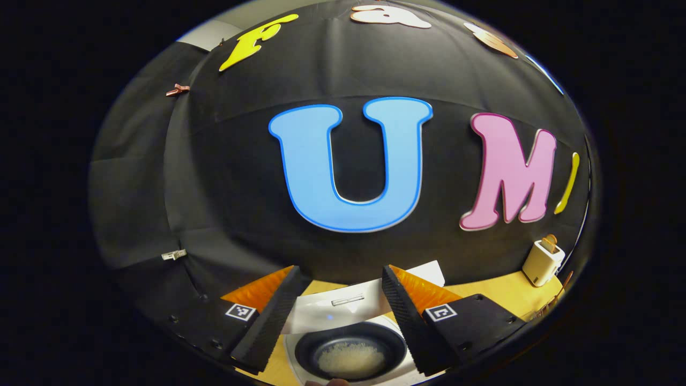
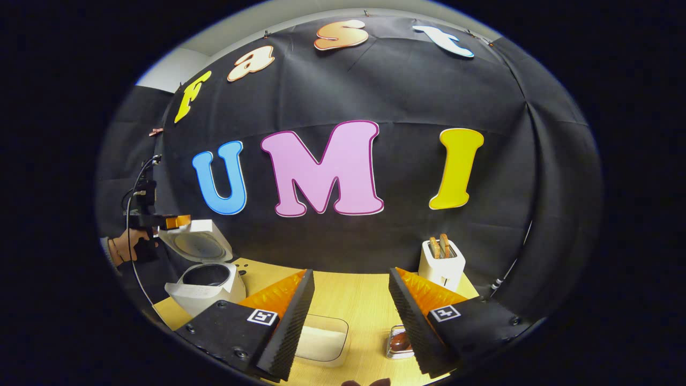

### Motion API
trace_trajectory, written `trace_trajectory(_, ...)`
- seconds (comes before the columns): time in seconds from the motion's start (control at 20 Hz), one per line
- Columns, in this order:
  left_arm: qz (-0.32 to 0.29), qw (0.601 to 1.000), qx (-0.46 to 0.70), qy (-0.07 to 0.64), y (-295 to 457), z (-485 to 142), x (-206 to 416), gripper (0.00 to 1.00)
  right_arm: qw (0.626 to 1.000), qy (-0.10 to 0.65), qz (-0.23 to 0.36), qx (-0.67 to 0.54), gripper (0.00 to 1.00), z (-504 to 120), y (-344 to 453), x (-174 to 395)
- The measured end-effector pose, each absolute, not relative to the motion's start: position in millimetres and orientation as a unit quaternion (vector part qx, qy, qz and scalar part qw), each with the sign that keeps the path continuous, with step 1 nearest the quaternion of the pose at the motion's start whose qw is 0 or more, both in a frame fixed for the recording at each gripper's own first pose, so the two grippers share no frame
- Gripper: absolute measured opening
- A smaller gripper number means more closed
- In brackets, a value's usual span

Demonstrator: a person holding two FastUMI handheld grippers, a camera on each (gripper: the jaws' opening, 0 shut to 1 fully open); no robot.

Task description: Close the left gripper, press the button to open the rice cooker; take a wooden spoon from the chopstick holder with the right hand, scoop a spoonful of rice and pour it into the rice cooker, then put the wooden spoon back into the chopstick holder.

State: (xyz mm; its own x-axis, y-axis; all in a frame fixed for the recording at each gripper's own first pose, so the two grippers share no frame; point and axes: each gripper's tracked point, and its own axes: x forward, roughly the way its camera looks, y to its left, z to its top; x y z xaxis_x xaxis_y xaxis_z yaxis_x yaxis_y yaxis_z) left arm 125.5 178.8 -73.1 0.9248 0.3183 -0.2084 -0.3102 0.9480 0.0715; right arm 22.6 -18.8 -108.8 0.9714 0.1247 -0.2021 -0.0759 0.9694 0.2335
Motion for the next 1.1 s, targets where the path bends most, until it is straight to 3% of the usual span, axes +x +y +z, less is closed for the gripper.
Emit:
trace_trajectory(0.55, 0.155, 0.972, -0.013, 0.176, 140, -158, 68, 0.98, 0.984, 0.114, 0.058, 0.122, 0.87, -115, -19, 37)
trace_trajectory(1.1, 0.143, 0.951, -0.080, 0.264, 126, -227, 56, 0.99, 0.984, 0.115, 0.061, 0.121, 0.88, -116, -19, 38)
